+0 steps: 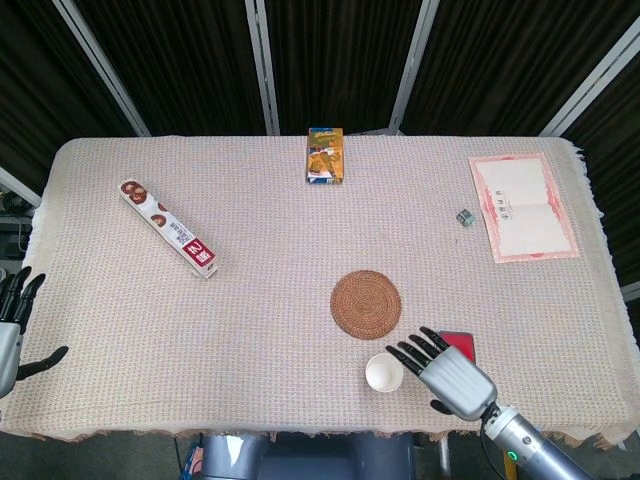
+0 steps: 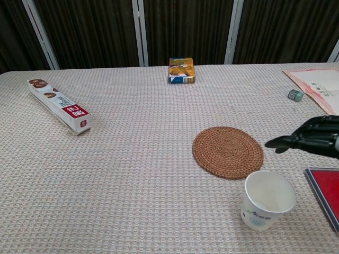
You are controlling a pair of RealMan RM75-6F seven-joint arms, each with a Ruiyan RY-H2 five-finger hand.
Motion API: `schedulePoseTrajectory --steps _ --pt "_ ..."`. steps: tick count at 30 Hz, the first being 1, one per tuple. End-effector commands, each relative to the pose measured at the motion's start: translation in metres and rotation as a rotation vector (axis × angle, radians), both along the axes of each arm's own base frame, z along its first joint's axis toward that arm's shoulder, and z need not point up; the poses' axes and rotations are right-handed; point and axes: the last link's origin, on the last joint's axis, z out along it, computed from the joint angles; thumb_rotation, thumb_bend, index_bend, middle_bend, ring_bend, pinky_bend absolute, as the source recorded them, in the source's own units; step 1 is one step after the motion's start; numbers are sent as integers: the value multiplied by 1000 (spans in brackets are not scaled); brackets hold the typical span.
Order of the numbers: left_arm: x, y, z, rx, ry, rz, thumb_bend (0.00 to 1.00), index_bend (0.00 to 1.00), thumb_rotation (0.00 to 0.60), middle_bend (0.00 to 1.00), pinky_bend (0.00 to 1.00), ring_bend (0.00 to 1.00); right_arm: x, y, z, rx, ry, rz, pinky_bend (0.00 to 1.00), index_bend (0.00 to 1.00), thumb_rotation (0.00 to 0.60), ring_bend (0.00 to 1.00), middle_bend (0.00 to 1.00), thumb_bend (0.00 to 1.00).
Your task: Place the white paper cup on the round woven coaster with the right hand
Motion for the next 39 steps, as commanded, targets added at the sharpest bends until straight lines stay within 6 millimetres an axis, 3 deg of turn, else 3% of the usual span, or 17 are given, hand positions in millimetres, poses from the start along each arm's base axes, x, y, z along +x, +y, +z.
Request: schedulePoseTrajectory --steps 1,12,19,25,30,39 --pt "-1 -1 -1 -1 1 5 0 0 600 0 0 0 18 -2 -18 32 18 39 136 24 600 143 152 112" --pt "-3 -1 1 -1 -3 10 0 0 600 0 0 0 36 -9 -57 23 137 90 160 30 600 167 164 122" --pt "-3 -1 2 3 -5 10 0 0 600 0 0 0 32 -13 -64 -1 154 54 333 182 600 432 387 201" --pt "-2 -1 1 0 -1 10 0 0 600 0 0 0 33 -15 -62 -21 128 49 357 213 600 463 417 224" --pt "-3 -1 1 -1 -2 15 0 0 600 0 0 0 46 -23 -46 -69 53 73 357 212 600 463 418 225" --pt "-3 -1 0 -3 0 18 0 0 600 0 0 0 71 -73 -23 -206 -9 36 357 212 600 458 418 224"
